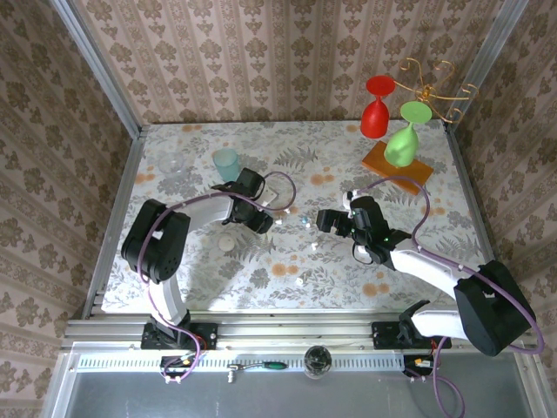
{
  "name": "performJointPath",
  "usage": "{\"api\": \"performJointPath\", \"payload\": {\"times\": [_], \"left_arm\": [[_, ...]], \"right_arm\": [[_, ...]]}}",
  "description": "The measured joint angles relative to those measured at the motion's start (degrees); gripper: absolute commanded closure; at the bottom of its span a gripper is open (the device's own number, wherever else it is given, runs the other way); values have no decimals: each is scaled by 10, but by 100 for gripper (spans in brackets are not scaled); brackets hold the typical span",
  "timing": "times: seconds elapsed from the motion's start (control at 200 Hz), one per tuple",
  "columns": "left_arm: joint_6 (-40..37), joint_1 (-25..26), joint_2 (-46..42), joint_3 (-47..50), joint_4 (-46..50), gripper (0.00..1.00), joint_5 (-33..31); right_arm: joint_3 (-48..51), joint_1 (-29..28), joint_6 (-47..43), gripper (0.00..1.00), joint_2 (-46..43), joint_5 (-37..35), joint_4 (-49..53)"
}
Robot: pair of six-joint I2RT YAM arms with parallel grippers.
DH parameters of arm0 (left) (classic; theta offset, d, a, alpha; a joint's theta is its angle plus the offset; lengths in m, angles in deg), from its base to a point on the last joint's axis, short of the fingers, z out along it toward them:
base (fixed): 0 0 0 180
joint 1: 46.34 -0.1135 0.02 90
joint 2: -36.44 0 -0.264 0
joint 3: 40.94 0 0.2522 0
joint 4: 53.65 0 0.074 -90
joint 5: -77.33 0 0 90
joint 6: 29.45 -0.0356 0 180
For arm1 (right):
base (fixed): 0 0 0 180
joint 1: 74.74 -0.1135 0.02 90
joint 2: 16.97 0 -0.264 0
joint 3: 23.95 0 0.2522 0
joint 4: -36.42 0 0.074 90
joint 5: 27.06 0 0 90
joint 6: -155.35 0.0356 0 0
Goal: Insert wireless bluetooth earbuds into charging case
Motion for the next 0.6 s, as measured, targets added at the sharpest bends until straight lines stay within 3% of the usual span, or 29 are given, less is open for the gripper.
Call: {"api": "performJointPath", "payload": {"times": [0.11,0.315,0.6], "left_arm": [[3,0,0,0,-3,64,1],[0,0,-3,2,-16,68,2],[-57,0,-97,74,-106,73,52]], "right_arm": [[0,0,4,0,0,0,0],[-5,7,28,0,0,7,6],[-45,56,91,4,2,125,42]]}}
